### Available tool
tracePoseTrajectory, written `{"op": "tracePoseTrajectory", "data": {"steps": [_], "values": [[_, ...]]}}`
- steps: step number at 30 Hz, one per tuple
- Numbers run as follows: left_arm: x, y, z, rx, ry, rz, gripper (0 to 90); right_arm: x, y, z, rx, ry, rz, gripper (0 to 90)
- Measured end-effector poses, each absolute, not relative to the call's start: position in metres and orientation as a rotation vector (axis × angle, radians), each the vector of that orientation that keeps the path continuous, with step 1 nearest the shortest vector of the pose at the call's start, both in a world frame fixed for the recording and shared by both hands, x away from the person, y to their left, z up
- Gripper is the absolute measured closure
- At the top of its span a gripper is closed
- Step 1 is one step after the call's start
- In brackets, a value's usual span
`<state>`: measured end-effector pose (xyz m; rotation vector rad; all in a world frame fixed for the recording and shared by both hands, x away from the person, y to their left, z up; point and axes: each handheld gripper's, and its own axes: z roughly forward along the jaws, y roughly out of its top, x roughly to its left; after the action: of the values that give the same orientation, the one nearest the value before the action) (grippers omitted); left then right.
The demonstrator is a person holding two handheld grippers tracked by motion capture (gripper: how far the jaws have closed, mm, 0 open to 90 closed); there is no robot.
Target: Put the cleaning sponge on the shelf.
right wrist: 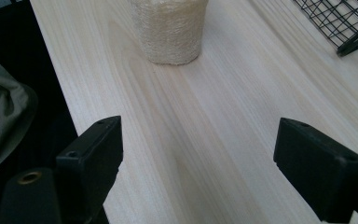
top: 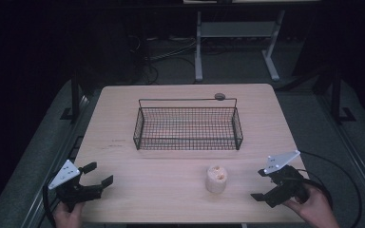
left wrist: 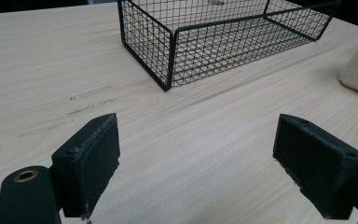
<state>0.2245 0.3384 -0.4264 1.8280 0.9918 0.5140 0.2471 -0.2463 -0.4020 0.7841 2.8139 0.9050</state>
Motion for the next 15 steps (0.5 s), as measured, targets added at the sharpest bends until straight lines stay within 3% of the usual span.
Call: {"op": "tracePoseTrajectory", "data": {"steps": [15], "values": [[0.224, 0.34, -0.426, 1.819, 0.998, 0.513, 13.8, 0.254, -0.228, -0.397, 0.704, 2.862, 0.858, 15.2]]}}
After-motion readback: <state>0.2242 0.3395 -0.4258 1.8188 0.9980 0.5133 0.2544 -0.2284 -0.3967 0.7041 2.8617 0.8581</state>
